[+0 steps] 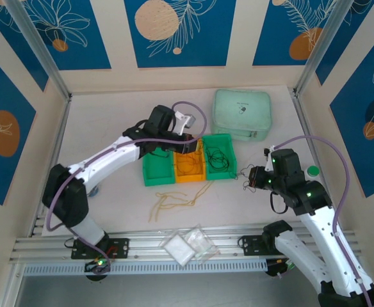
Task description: Untangle the cables
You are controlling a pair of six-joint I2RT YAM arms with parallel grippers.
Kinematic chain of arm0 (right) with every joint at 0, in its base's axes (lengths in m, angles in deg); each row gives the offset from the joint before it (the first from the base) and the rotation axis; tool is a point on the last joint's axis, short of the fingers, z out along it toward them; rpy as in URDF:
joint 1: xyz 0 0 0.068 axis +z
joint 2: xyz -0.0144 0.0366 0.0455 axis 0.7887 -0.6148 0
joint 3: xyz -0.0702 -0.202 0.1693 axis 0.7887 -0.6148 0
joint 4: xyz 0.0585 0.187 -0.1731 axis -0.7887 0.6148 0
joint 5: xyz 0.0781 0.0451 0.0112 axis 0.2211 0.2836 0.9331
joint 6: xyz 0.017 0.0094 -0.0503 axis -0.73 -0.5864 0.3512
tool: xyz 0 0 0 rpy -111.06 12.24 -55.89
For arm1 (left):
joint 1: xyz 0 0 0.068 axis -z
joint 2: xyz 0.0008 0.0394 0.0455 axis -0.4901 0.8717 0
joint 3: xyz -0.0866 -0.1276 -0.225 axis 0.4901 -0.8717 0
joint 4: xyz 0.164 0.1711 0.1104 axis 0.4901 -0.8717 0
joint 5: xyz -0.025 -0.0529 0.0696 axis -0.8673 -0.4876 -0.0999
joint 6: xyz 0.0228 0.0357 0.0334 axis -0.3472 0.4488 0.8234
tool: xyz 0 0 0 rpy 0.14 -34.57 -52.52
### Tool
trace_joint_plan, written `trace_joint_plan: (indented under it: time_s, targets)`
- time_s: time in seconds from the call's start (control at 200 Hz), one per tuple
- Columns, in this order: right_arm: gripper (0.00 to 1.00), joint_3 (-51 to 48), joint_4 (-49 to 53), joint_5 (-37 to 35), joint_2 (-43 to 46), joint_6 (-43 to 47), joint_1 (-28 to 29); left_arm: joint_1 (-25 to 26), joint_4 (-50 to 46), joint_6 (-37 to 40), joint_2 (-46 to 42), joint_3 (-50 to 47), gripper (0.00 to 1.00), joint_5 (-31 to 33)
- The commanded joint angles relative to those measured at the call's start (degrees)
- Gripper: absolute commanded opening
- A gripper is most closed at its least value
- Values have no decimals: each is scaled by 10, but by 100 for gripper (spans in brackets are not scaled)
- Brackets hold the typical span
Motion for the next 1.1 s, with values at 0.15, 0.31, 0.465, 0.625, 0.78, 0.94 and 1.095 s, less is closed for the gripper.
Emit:
trace_joint_plan:
  time_s: [0.15, 0.31, 0.465, 0.625, 0.78, 0.94, 1.095]
  targets:
    - [0, -23, -37, 51, -11, 12, -20, 15, 69, -7, 88, 77, 9, -34]
    - [0, -29, -47, 66, -14, 20, -37, 23, 62, -3, 141, 110, 13, -31]
    - [0, -31, -50, 82, -15, 29, -57, 25, 51, -3, 187, 133, 12, -30]
    - [0, -33, -52, 105, -16, 32, -74, 37, 57, 3, 208, 143, 21, -31]
    - [0, -22, -46, 130, -16, 35, -83, 60, 75, 69, 182, 118, 26, -33]
    - [0, 3, -33, 167, -24, 40, -98, 78, 118, 110, 131, 44, 24, -48]
    - [0, 20, -15, 185, -39, 48, -104, 89, 136, 127, 72, -12, 33, -54]
